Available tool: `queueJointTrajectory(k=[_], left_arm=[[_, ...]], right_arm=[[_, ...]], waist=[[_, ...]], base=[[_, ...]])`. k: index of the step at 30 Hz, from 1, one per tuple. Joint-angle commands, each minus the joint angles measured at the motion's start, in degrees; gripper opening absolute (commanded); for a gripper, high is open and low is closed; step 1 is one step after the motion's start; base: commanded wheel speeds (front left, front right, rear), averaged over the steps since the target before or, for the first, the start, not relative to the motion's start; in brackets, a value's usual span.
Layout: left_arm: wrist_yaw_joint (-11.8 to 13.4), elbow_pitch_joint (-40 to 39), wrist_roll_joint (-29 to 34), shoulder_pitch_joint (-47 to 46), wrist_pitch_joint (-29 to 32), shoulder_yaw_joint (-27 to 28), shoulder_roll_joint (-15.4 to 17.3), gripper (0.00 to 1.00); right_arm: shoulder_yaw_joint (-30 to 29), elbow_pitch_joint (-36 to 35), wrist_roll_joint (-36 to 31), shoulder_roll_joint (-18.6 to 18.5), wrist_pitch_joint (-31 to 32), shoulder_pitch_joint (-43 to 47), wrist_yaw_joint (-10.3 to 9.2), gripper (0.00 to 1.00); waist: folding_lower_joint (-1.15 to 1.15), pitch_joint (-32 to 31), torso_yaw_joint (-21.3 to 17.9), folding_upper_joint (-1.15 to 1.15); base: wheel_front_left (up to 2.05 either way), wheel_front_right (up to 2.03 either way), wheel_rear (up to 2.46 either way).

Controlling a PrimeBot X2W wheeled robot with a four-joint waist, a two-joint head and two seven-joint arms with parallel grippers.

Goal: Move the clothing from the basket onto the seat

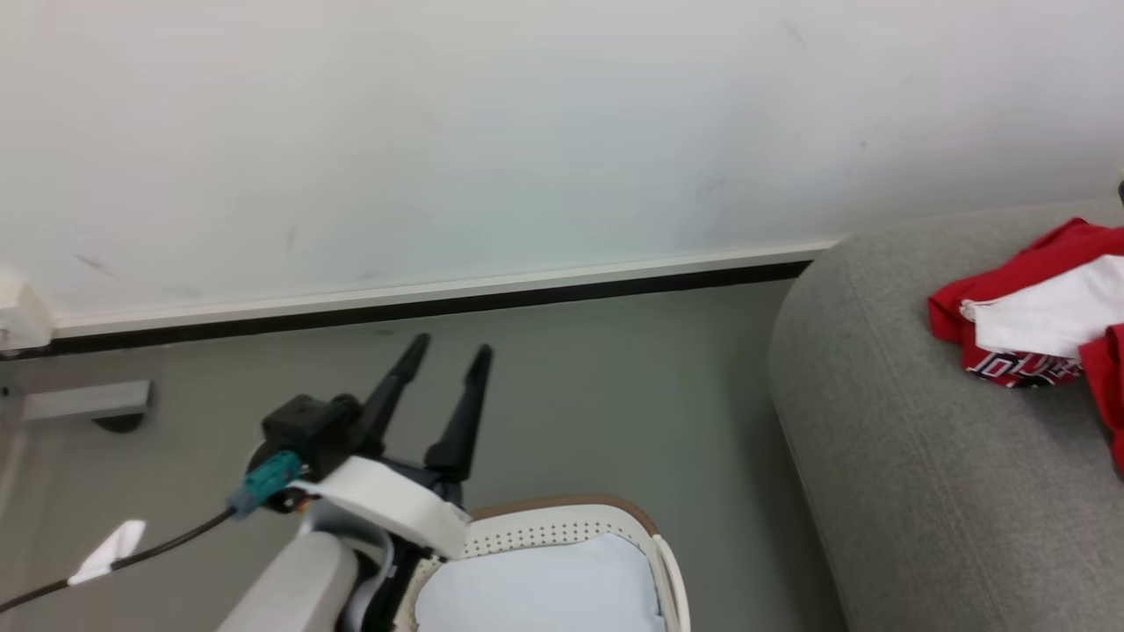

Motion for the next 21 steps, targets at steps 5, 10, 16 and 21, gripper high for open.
queueJointTrajectory(k=[5,10,16,21], left_arm=[[2.0,-1.2,2.0,5.3,0.0,6.5,0.3,1.0],[2.8,-2.9,4.2,10.2,0.0,13.7,-2.0,1.0],[2.1,-5.0,8.7,15.0,0.0,20.5,-5.3,1.0],[0.1,-4.5,12.7,18.1,0.0,24.5,-8.0,1.0]], right_arm=[[-3.7,0.4,-6.1,6.0,-7.0,7.6,-0.15,1.0],[-10.2,0.2,-12.1,13.6,-9.9,15.2,-0.14,1.0],[-18.5,-3.6,-19.9,21.6,-10.3,23.5,-0.14,1.0],[-22.9,-8.0,-26.5,28.6,-10.3,30.0,-0.14,1.0]], waist=[[0.01,-2.4,2.9,0.0],[0.01,-3.3,3.8,0.0],[0.01,-3.6,4.6,0.0],[0.01,-3.3,4.7,0.0]], base=[[0.0,0.0,0.0],[0.0,0.0,0.0],[0.0,0.0,0.0],[0.0,0.0,0.0]])
